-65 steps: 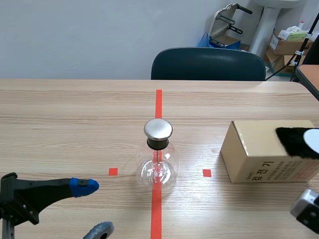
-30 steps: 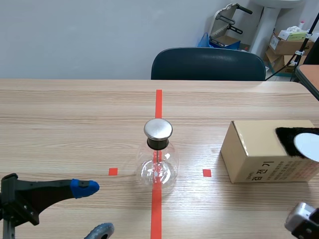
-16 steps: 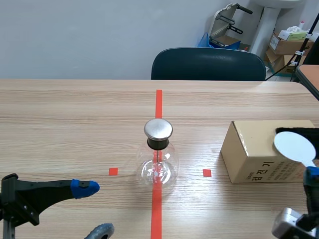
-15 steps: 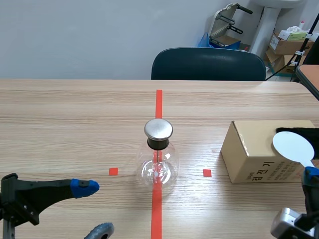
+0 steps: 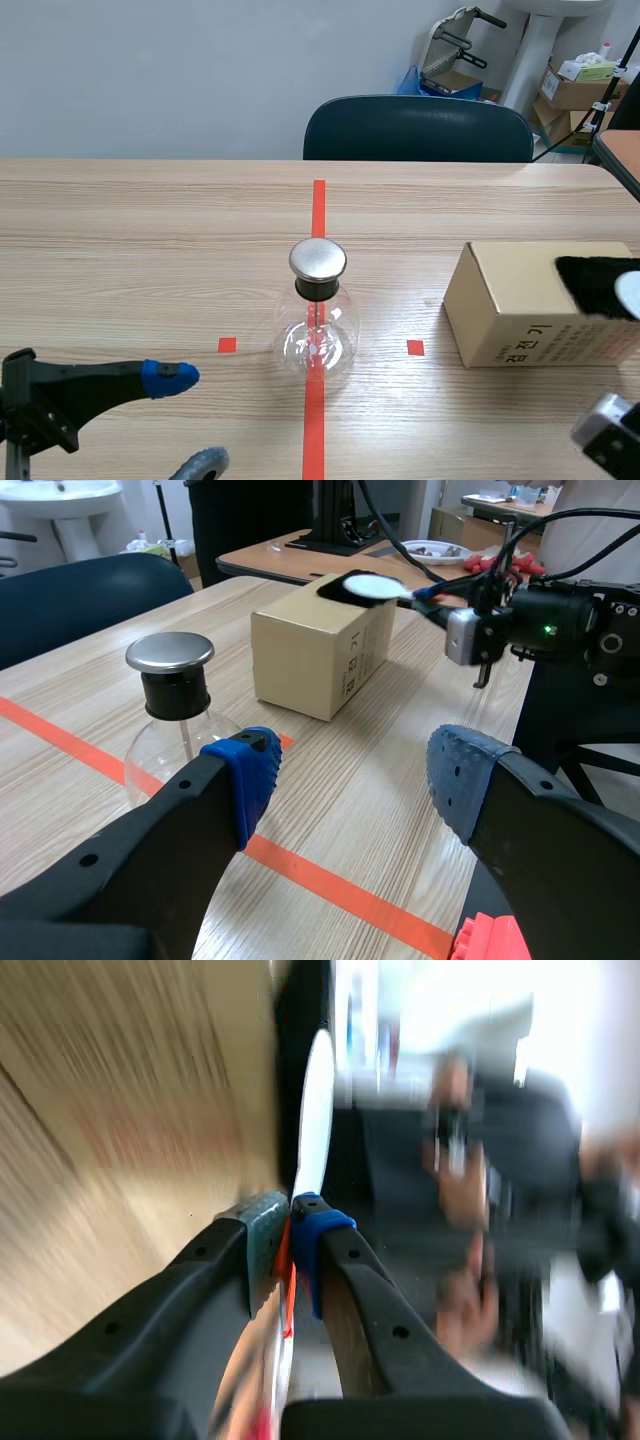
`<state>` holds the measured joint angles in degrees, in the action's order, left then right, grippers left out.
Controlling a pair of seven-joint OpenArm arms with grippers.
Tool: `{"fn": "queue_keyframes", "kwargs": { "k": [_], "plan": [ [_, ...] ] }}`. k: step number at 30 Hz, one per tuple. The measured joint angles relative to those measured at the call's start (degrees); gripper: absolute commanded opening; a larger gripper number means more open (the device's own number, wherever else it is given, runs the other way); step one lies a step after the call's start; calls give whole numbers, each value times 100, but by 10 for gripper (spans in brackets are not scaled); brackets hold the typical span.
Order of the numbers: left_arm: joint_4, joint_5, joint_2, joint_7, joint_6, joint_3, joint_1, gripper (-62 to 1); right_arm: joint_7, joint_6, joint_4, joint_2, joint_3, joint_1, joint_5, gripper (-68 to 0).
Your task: Do the electroscope experiment
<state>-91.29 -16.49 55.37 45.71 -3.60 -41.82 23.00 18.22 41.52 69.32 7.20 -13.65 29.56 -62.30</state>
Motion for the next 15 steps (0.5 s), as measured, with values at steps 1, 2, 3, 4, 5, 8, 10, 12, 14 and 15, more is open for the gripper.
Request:
{"fn": "queue_keyframes", "kwargs": {
  "k": [1,2,3,4,5,8,10,12,14,15],
  "plan": [
    [0,0,0,0,0,0,0,-260,85,0,0,13,-39,4,-13,-667],
    [0,0,0,0,0,0,0,-260,306,-33,0,24,-55,9,-37,-667],
    [0,0,0,0,0,0,0,-260,629,-61,0,33,-52,17,-83,-667],
    [0,0,0,0,0,0,0,-260,1003,-81,0,26,-50,17,-157,-667],
    [0,0,0,0,0,0,0,-260,1263,-83,0,20,-42,15,-186,-667],
    [0,0,0,0,0,0,0,-260,949,-81,0,-11,-9,15,-173,-667],
    [0,0,0,0,0,0,0,-260,219,-83,0,-4,-15,15,-79,-667],
    [0,0,0,0,0,0,0,-260,76,-87,0,11,-52,20,-24,-667],
    [0,0,0,-2,0,0,0,-260,599,-227,0,28,-55,22,-144,-667],
    [0,0,0,-2,0,0,0,-260,933,-260,0,26,-48,17,-205,-667]
  ]
}}
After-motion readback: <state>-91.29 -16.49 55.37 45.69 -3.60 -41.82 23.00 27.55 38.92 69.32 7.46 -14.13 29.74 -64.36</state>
